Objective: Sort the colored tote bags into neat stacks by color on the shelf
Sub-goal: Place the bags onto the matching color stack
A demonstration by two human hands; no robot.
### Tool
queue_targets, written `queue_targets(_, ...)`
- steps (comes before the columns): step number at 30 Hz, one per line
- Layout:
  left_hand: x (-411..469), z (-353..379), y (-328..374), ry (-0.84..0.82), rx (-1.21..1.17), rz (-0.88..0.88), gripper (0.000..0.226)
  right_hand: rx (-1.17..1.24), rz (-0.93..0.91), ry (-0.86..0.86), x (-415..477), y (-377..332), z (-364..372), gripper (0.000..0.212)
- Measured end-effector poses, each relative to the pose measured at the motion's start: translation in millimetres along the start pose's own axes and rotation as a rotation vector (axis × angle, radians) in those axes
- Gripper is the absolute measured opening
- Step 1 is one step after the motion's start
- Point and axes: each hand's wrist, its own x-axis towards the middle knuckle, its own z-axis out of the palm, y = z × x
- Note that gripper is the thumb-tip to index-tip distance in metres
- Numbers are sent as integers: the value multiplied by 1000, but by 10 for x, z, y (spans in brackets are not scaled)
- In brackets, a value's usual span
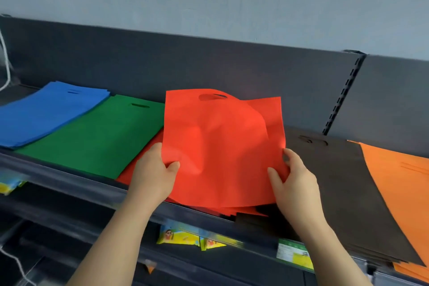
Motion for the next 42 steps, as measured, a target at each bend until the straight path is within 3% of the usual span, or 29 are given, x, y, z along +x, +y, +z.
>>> queue_targets(11,698,-306,-600,-232,166,41,26,-311,124,44,-186,-507,631,47)
queue_targets(15,803,-327,-636,-294,247,66,69,-550,158,18,-235,-539,703,48)
queue_targets(21,806,-308,-699,-375,302,168,70,-681,165,-30,-299,-573,757,39)
queue_targets(27,821,-232,-699,-307,444,351,67,-690,140,-106,-284,-599,714,37)
queue_targets(31,805,-178,-604,-312,449,446,60,-527,154,-99,-167,-613,654,36)
queue_targets(36,733,-85,-555,-437,430,367,43,-196,214,-188,93,-654,686,51)
queue_targets(42,765,-119,-617,-408,447,314,61,72,18,-90,31,-726,773,59)
